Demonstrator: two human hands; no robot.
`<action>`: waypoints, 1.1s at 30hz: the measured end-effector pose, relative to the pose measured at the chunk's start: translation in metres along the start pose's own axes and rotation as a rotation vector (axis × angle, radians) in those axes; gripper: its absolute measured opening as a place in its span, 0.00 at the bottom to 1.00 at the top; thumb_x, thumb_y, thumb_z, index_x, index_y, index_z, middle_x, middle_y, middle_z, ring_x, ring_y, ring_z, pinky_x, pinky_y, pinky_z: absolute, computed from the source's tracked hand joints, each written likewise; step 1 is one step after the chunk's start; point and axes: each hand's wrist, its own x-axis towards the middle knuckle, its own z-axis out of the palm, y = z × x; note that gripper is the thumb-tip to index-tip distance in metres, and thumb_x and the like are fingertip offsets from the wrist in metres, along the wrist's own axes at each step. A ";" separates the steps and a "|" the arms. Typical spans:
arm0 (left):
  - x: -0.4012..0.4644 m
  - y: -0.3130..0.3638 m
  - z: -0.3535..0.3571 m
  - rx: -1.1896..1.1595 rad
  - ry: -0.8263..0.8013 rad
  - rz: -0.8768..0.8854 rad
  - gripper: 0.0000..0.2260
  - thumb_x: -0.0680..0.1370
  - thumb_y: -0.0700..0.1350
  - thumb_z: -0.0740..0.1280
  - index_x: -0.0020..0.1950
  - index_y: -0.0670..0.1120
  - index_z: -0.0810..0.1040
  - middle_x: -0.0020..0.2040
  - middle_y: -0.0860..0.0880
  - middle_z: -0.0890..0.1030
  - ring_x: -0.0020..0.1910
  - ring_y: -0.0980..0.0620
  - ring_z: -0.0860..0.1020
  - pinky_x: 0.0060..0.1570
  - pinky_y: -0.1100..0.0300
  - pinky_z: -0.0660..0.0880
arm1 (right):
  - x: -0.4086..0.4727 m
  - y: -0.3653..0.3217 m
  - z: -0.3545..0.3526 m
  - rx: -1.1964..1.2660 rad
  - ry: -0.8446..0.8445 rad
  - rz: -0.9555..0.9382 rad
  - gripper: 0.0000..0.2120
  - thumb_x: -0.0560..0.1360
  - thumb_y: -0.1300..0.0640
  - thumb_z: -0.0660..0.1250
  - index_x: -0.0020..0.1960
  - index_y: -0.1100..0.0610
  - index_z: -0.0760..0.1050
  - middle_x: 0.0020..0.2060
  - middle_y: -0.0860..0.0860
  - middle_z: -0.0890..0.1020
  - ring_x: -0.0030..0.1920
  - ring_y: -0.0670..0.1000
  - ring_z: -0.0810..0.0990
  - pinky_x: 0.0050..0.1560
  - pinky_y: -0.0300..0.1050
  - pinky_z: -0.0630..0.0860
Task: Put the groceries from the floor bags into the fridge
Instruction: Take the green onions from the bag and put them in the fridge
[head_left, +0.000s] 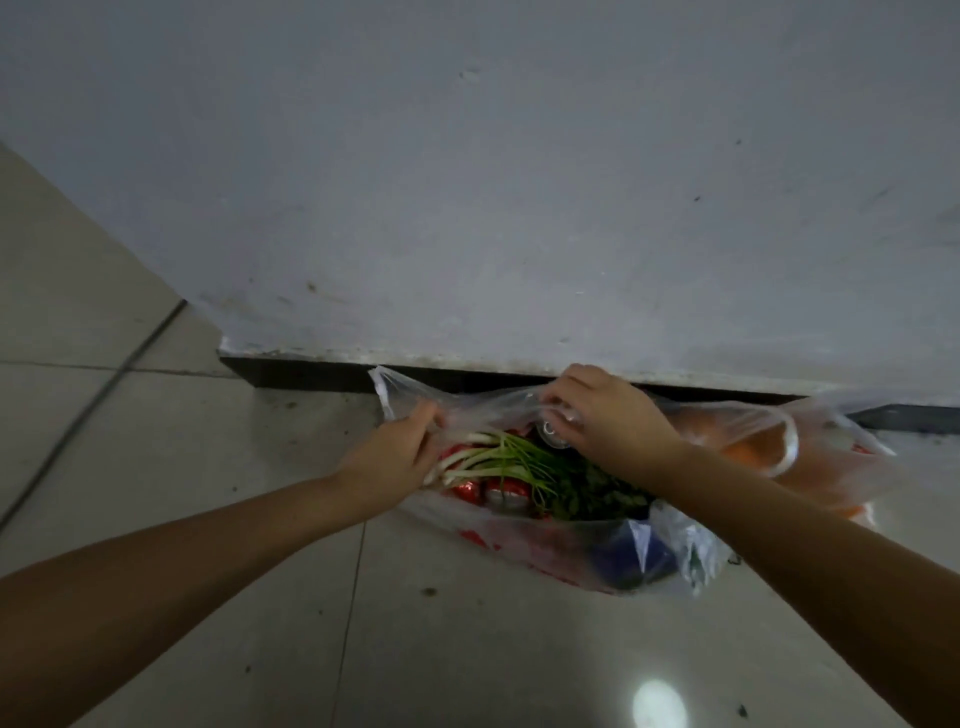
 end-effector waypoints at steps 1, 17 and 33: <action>-0.004 0.006 -0.003 -0.010 0.003 0.042 0.04 0.79 0.39 0.60 0.51 0.42 0.74 0.37 0.45 0.79 0.32 0.50 0.75 0.34 0.60 0.72 | 0.002 -0.015 0.001 0.009 0.008 -0.087 0.12 0.76 0.53 0.60 0.46 0.58 0.79 0.42 0.54 0.80 0.41 0.54 0.79 0.41 0.45 0.76; -0.020 0.060 0.027 -1.146 -0.324 -0.914 0.10 0.79 0.32 0.58 0.57 0.36 0.75 0.47 0.39 0.81 0.45 0.46 0.81 0.47 0.57 0.79 | 0.017 -0.044 0.059 -0.126 -0.481 0.108 0.30 0.73 0.47 0.68 0.69 0.58 0.63 0.66 0.59 0.68 0.65 0.60 0.69 0.65 0.53 0.69; 0.013 0.071 0.050 -1.217 0.084 -0.711 0.13 0.78 0.33 0.62 0.56 0.49 0.76 0.55 0.46 0.80 0.51 0.52 0.78 0.47 0.62 0.77 | 0.007 -0.016 0.019 0.291 -0.317 0.276 0.11 0.72 0.56 0.67 0.50 0.60 0.72 0.45 0.54 0.75 0.45 0.53 0.74 0.44 0.44 0.70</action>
